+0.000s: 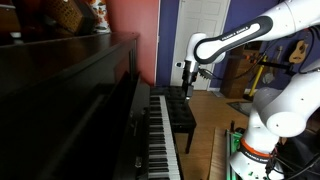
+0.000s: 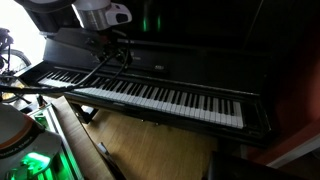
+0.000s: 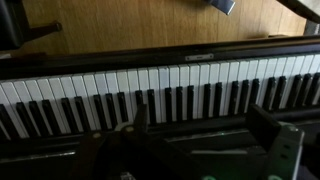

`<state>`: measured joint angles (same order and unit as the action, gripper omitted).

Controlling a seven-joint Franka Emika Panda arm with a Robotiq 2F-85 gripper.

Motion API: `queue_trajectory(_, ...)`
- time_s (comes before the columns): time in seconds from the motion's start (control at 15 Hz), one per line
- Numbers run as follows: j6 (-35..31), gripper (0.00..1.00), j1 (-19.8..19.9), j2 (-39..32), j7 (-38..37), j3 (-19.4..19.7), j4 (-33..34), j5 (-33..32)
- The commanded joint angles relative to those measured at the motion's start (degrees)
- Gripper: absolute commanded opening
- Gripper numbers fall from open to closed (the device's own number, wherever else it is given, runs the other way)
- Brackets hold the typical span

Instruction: Press a key at the right side of the keyboard

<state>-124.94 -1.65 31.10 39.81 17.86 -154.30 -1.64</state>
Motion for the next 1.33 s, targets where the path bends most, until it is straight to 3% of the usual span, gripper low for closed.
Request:
queue_trajectory(0.0,-2.23,1.00,3.41,-8.43,8.77,3.55,3.84,-1.46)
queue_trajectory(0.07,-0.75,1.00,3.51,-3.72,5.76,0.78,1.55,0.35)
queue_trajectory(0.87,-1.01,1.00,4.26,-4.69,6.58,-0.16,2.22,0.53)
queue_trajectory(1.0,-2.04,1.00,6.26,-8.93,5.78,0.12,4.77,-2.49)
queue_trajectory(1.27,-3.35,1.00,9.00,-18.68,9.37,3.21,12.03,-2.42)
